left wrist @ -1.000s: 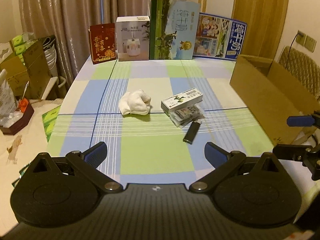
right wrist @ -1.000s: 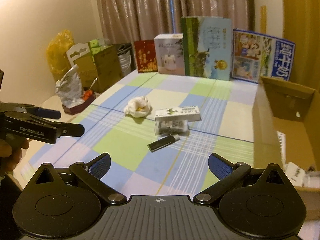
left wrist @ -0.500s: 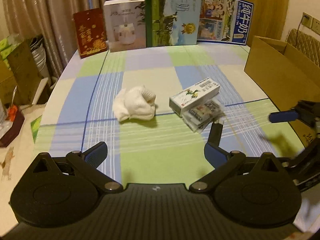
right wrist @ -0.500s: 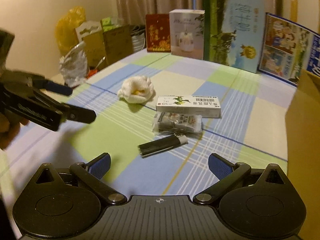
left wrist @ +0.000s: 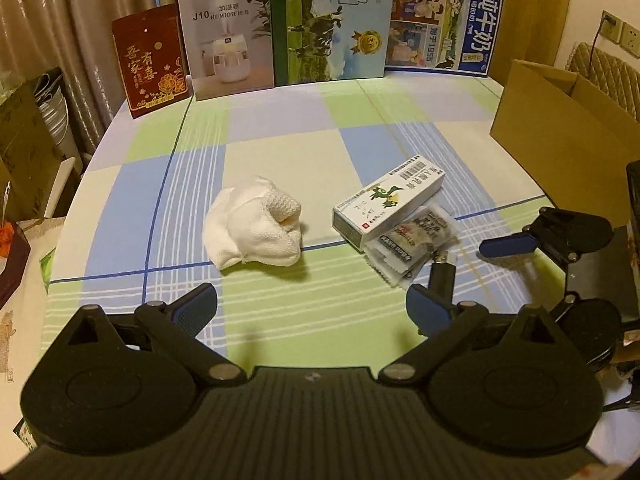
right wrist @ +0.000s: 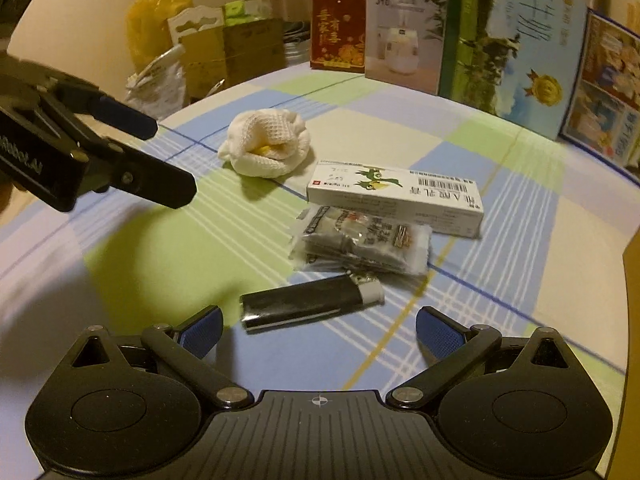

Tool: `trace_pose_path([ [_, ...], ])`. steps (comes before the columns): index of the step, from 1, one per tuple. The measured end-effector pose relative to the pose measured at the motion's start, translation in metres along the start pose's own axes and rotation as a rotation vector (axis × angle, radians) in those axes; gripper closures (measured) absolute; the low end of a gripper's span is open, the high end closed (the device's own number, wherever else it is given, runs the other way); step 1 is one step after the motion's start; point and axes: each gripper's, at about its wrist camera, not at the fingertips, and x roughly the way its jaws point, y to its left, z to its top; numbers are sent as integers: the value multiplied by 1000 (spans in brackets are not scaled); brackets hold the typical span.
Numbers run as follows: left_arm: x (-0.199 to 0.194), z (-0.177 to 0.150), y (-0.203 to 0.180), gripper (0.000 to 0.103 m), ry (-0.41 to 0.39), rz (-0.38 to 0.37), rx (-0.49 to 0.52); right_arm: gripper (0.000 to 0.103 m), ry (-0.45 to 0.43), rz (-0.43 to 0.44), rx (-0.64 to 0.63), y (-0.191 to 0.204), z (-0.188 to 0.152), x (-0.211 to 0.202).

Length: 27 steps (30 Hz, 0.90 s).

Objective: Organize objects
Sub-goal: 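Grasp the black lighter with the right tool while the left tool grasps the snack packet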

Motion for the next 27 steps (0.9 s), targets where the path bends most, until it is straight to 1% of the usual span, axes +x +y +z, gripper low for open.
trace_pose_path([
  [6, 4, -1, 4, 4, 18, 15, 1, 8, -22, 17, -14, -4, 2, 12],
  [8, 5, -1, 4, 4, 18, 12, 0, 13, -26, 27, -26, -3, 4, 14],
  [9, 5, -1, 4, 4, 18, 12, -1, 19, -29, 31, -29, -2, 5, 14],
  [10, 5, -1, 3, 4, 19, 11, -1, 22, -31, 35, -32, -1, 6, 13],
  [13, 6, -1, 1, 4, 22, 5, 1, 23, -20, 26, -24, 0, 6, 11],
  [16, 9, -1, -3, 4, 28, -9, 9, 23, 2, -13, 12, 0, 3, 4],
  [20, 16, 2, -12, 6, 29, -33, 28, 23, 40, -106, 101, -8, -6, -12],
  [22, 22, 5, -21, 17, 24, -59, 53, 23, 53, -133, 158, -15, -13, -23],
  [24, 28, 8, -31, 25, 14, -90, 92, 23, 66, -151, 197, -19, -20, -35],
  [27, 35, 12, -47, 32, -14, -150, 159, 23, 76, -148, 209, -23, -31, -50],
])
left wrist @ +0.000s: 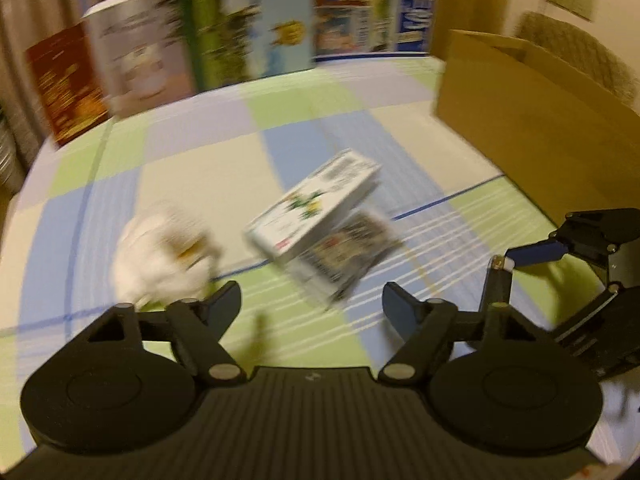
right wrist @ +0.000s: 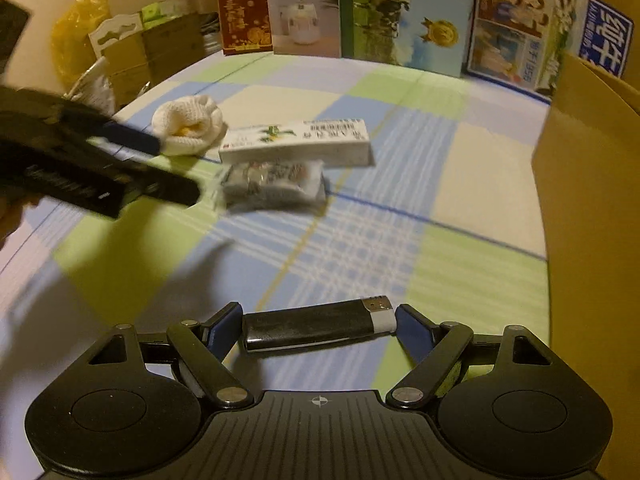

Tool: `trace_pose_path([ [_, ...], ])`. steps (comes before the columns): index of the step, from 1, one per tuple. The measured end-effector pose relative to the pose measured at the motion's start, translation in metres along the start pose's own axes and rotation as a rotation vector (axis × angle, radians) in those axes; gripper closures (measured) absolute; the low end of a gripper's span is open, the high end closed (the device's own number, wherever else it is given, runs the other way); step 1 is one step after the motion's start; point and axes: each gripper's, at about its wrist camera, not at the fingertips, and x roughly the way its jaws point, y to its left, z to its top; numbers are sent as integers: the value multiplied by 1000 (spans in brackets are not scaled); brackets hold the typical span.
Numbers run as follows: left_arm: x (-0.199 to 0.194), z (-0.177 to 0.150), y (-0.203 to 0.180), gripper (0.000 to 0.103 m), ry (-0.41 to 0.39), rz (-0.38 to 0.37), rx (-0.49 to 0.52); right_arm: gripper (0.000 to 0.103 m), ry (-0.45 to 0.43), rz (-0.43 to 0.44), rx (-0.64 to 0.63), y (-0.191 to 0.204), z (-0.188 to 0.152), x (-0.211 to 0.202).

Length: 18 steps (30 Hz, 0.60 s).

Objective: Organize objects
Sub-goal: 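Grasp the black lighter with the right tool while the left tool grasps the snack packet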

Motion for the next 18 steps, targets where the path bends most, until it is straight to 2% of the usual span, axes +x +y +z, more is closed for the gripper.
trace_pose_path([
  [4, 16, 6, -16, 44, -21, -49, 97, 23, 2, 12, 3, -1, -2, -7],
  [6, 26, 8, -19, 47, -10, -77, 107, 23, -11, 23, 3, 1, 0, -9],
  [10, 38, 12, -22, 47, -26, -78, 134, 23, -25, 35, 4, 5, 2, -9],
  [13, 47, 18, -18, 47, -34, -82, 117, 23, -22, 28, 11, 2, 1, -8],
  [18, 60, 20, -18, 48, 37, -73, 130, 23, -9, 4, 33, -5, 0, -4],
])
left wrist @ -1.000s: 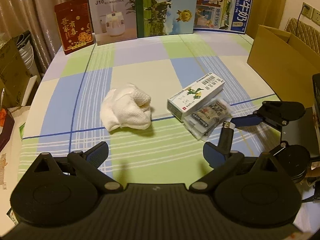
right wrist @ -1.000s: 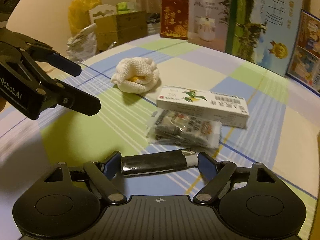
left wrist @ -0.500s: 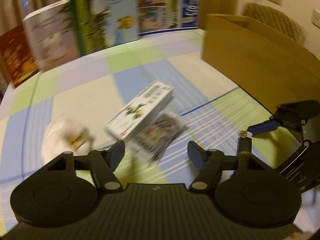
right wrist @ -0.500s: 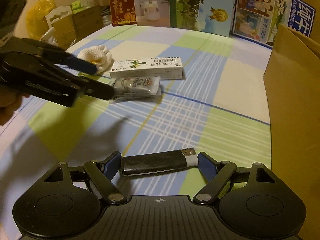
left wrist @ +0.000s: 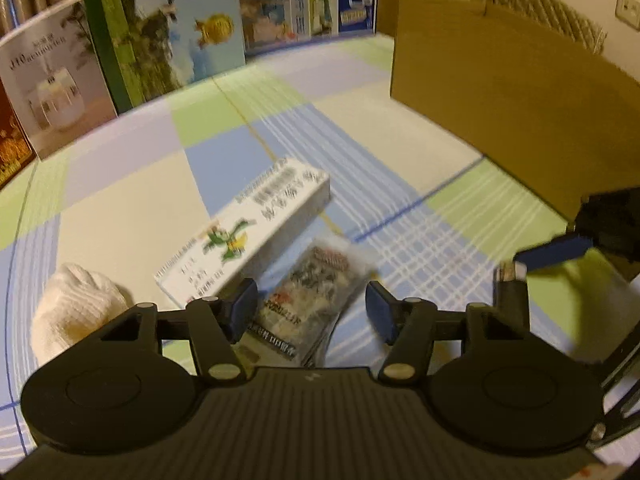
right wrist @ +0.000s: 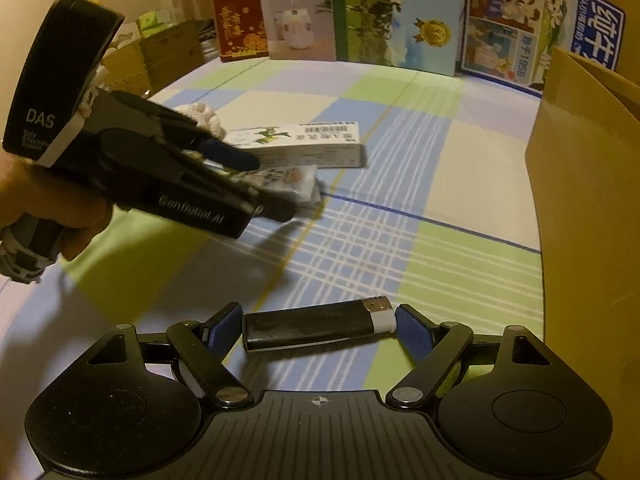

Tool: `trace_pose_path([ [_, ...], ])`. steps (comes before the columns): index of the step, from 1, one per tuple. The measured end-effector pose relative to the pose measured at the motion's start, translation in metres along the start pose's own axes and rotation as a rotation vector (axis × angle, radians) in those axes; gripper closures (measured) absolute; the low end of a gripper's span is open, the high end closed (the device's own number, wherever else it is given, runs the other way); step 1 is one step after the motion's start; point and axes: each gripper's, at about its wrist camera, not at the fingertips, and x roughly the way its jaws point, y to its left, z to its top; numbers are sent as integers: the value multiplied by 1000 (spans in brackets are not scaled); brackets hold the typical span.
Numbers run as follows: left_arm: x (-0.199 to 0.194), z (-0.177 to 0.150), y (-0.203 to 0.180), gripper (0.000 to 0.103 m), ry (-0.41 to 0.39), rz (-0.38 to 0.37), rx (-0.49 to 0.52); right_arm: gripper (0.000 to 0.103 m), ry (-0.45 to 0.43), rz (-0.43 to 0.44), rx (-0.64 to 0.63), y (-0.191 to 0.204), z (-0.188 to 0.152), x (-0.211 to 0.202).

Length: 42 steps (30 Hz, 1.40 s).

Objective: Organize objects
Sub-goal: 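Grasp the black lighter with the right tool while the left tool grasps the snack packet, then carry the lighter and snack packet over the cardboard box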

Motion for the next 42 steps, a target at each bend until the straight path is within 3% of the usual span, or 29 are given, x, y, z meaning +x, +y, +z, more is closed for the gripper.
trace_pose_path([
  [2, -1, -1, -1, 55, 16, 1, -9, 23, 3, -9, 10, -2, -1, 1],
  [4, -5, -2, -1, 69, 36, -2, -38, 23, 7, -15, 22, -3, -2, -1],
  [9, -19, -13, -10, 70, 82, 29, -119, 23, 12, -22, 41, -1, -10, -11],
  [16, -50, -38, -46, 71, 124, 58, -151, 23, 15, -25, 76, 9, -33, -37],
  [28, -69, -66, -76, 67, 56, 80, -169, 23, 22, -64, 86, 24, -66, -60],
  [42, -74, -69, -73, 71, 55, 75, -216, 23, -13, -109, 115, 13, -64, -60],
])
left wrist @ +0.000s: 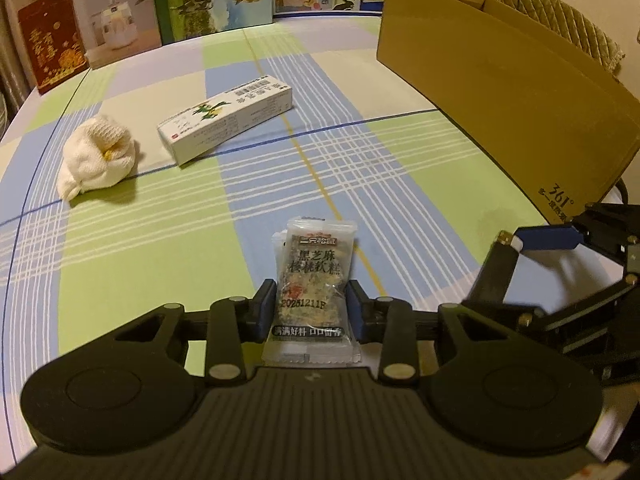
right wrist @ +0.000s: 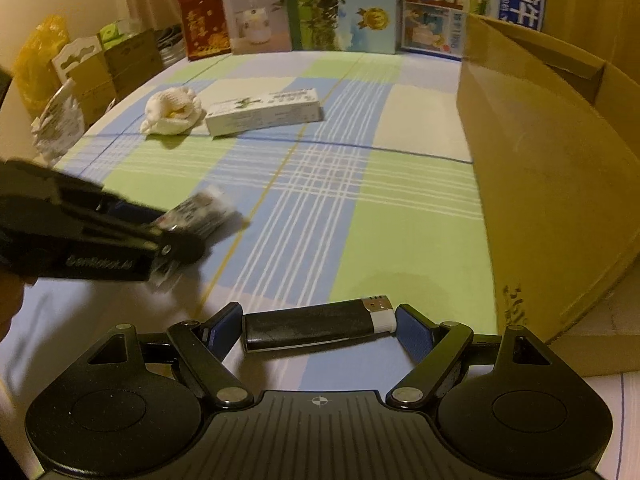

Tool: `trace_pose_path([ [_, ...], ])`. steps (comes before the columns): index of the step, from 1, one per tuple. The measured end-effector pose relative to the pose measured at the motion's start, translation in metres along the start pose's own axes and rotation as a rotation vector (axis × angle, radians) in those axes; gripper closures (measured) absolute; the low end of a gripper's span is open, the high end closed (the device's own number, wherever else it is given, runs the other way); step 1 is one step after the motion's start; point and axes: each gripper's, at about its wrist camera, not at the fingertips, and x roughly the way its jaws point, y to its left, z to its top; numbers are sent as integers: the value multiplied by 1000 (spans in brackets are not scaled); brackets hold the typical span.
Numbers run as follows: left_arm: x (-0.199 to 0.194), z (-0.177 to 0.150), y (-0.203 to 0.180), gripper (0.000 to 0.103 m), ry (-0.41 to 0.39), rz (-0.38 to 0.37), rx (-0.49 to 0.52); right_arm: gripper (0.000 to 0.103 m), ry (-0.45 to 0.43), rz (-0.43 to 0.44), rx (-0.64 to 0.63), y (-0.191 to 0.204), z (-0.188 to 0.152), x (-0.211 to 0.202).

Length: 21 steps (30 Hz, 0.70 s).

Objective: Organize objects
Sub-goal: 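Carry the lighter and snack packet over the cardboard box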

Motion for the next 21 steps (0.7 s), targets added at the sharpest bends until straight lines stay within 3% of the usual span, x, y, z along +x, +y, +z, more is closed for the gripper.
trace_pose_path([
  [11, -34, -16, -10, 72, -50, 10, -101, 23, -46, 7, 73, 0, 5, -23],
  [21, -97, -27, -37, 72, -128, 63, -135, 23, -115, -35, 98, 4, -11, -86],
])
